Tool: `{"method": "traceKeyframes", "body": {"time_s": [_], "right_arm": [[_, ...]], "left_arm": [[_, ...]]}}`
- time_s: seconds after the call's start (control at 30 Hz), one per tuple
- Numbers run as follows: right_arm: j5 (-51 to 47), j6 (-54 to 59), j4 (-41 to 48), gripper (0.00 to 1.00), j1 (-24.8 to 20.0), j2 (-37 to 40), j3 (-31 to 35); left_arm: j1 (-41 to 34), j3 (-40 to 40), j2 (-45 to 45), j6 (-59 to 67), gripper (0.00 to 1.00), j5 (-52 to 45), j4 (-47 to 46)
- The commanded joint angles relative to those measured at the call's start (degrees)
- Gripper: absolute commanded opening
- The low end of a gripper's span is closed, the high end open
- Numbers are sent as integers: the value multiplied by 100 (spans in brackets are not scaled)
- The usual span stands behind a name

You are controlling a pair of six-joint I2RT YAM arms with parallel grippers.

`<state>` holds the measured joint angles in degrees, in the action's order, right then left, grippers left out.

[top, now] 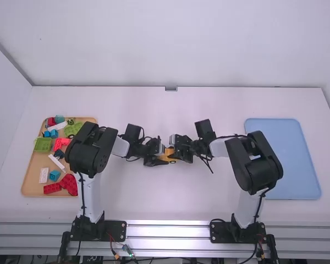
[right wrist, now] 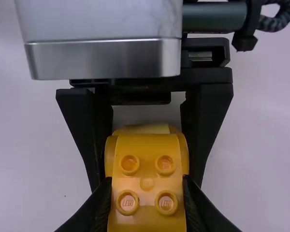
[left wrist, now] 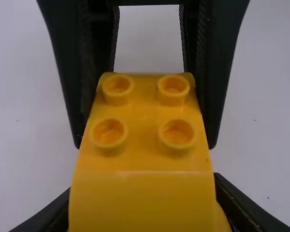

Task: Assemble lego blocks to make yellow taxi

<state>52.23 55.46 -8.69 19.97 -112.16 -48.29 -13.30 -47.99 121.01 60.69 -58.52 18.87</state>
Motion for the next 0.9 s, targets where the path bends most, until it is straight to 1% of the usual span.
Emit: {"method": "traceKeyframes", "body": {"time_s": [0.0, 0.1, 0.23, 0.33, 0.47, 0.6, 0.67, 0.73, 0.87], "right_arm": [[-726, -26, 269, 0, -52, -181, 146], [-708, 114, 280, 0, 4, -181, 144], [-798, -151, 35, 0, 127, -181, 140], [-916, -168, 15, 0, 225, -181, 140], [-1014, -168, 44, 0, 247, -380, 59], [-990, -149, 455, 0, 166, -866, -260], [-990, 79, 745, 0, 197, -1032, -411], [-1012, 400, 1051, 0, 229, -1110, -535], [-1224, 544, 1272, 0, 348, -1106, -640]], "left_arm": [[-4, 155, 155, 61, 19, 396, -140], [-31, 155, 155, 61, 19, 398, -129], [-31, 155, 155, 61, 19, 398, -151], [-31, 155, 155, 66, 18, 396, -175], [-31, 155, 155, 63, 18, 400, -201], [-31, 155, 155, 63, 17, 422, -197], [-31, 155, 155, 63, 17, 420, -192], [-13, 155, 155, 63, 17, 420, -188], [17, 151, 155, 61, 15, 422, -192]]}}
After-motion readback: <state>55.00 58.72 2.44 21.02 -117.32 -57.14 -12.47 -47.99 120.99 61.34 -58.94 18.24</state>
